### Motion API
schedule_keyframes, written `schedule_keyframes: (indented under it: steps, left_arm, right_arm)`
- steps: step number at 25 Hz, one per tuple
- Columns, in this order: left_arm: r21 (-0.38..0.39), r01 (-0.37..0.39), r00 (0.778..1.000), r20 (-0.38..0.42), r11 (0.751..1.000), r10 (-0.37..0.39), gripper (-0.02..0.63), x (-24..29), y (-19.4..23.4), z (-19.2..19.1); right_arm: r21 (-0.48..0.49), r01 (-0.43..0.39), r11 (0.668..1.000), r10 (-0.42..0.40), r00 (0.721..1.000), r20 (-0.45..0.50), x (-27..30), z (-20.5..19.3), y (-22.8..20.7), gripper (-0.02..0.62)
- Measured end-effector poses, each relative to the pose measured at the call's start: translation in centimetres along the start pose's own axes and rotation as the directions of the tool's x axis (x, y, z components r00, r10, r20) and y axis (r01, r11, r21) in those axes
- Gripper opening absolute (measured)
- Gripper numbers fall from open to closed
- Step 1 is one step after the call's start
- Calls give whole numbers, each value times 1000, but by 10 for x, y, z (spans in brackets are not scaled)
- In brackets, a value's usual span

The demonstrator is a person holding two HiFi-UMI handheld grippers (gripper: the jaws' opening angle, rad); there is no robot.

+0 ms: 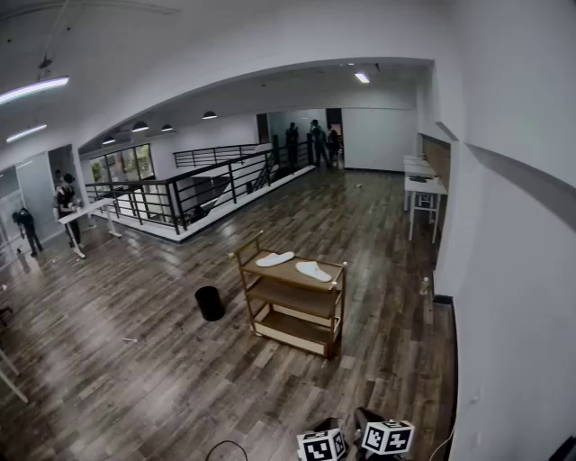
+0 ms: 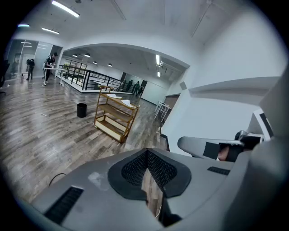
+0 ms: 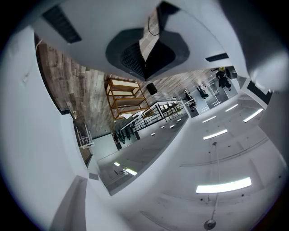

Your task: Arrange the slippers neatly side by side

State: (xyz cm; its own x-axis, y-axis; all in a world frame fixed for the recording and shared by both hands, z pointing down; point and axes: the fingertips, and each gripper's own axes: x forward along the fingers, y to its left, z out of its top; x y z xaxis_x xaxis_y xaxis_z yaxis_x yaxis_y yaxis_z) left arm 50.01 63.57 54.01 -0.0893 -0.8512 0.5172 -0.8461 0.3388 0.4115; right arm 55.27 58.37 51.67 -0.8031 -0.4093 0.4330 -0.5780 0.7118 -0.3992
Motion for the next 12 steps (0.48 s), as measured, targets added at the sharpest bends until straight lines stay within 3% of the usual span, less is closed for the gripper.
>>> schedule_keyframes:
  steps: [4, 12]
  left_arm:
    - [37, 94, 995, -35, 995, -92, -2, 25, -40, -19]
    - [41, 85, 996, -21, 996, -84, -2, 38, -51, -18]
  right_arm:
    - [34, 91, 995, -93, 995, 37, -26, 0, -43, -3]
    - [27, 88, 996, -89, 995, 39, -23, 5, -69, -3]
